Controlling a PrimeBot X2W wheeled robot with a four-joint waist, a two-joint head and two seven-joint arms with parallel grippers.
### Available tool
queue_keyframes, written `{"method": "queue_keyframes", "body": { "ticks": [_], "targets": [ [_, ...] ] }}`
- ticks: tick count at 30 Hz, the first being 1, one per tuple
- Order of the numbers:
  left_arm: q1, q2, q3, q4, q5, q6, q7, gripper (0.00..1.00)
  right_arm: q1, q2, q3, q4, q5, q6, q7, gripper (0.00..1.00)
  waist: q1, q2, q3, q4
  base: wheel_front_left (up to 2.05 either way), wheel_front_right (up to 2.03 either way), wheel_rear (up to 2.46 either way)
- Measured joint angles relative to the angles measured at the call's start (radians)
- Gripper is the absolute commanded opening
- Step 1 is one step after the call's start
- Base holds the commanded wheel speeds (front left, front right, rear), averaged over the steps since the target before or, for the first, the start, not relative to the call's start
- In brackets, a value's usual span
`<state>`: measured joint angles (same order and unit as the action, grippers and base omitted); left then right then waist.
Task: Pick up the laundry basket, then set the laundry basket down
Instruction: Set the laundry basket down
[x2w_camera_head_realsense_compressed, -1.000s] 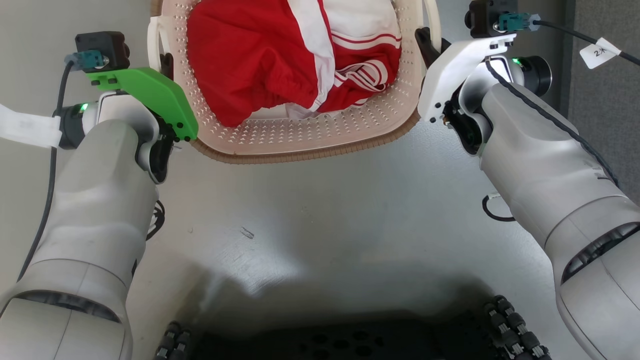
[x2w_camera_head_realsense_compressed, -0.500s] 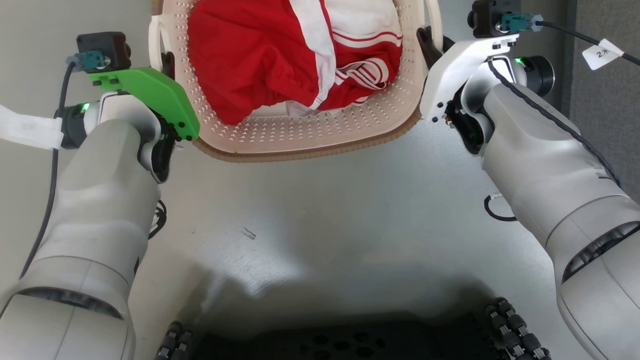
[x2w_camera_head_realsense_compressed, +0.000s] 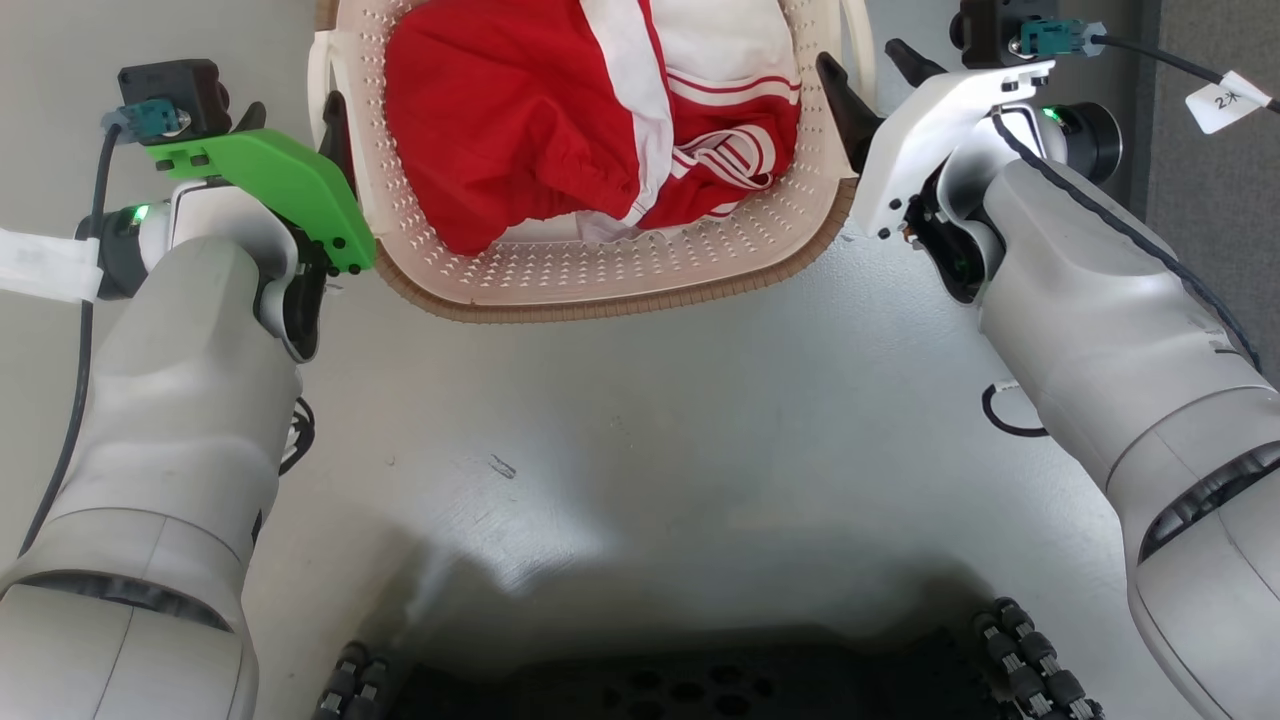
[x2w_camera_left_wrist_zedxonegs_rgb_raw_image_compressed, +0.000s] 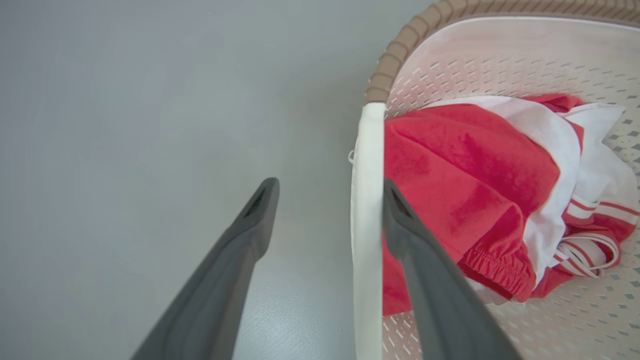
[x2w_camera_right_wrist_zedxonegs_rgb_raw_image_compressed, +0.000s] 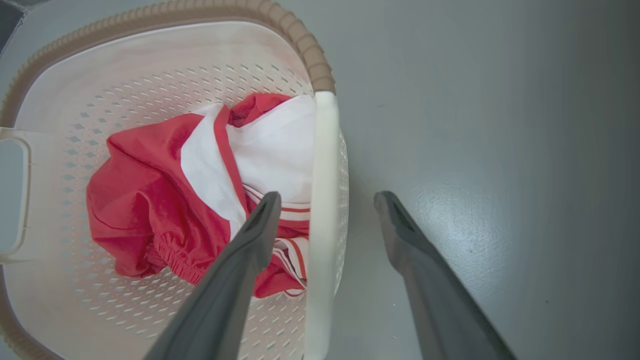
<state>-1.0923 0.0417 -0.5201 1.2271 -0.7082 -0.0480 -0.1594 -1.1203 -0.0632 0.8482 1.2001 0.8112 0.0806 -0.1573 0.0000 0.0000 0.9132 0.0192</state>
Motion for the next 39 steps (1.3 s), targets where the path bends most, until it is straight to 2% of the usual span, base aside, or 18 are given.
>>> {"method": "queue_keyframes", "body": {
  "ticks": [19,30,35,39],
  "targets": [
    [0.02,-0.007,0.001,0.004,-0.007,-0.031,-0.074,1.0,0.018,0.0,0.008,-0.001,0.002,0.015,-0.066,1.0,0.0,0.0,-0.088,0.008,0.0,0.0,0.0],
    [0.086,0.01,0.0,-0.024,0.011,-0.04,-0.093,1.0,0.063,0.0,-0.006,-0.012,-0.001,0.015,-0.092,1.0,0.0,0.0,-0.195,-0.001,0.0,0.0,0.0],
    [0.108,0.032,0.021,-0.13,0.042,-0.038,-0.092,1.0,0.088,-0.009,-0.031,-0.058,-0.005,0.012,-0.095,1.0,0.0,0.0,-0.263,-0.006,0.0,0.0,0.0],
    [0.121,0.05,0.043,-0.208,0.063,-0.027,-0.092,1.0,0.091,-0.033,-0.069,-0.129,-0.021,-0.007,-0.095,1.0,0.0,0.0,-0.31,-0.009,0.0,0.0,0.0]
  ]
}}
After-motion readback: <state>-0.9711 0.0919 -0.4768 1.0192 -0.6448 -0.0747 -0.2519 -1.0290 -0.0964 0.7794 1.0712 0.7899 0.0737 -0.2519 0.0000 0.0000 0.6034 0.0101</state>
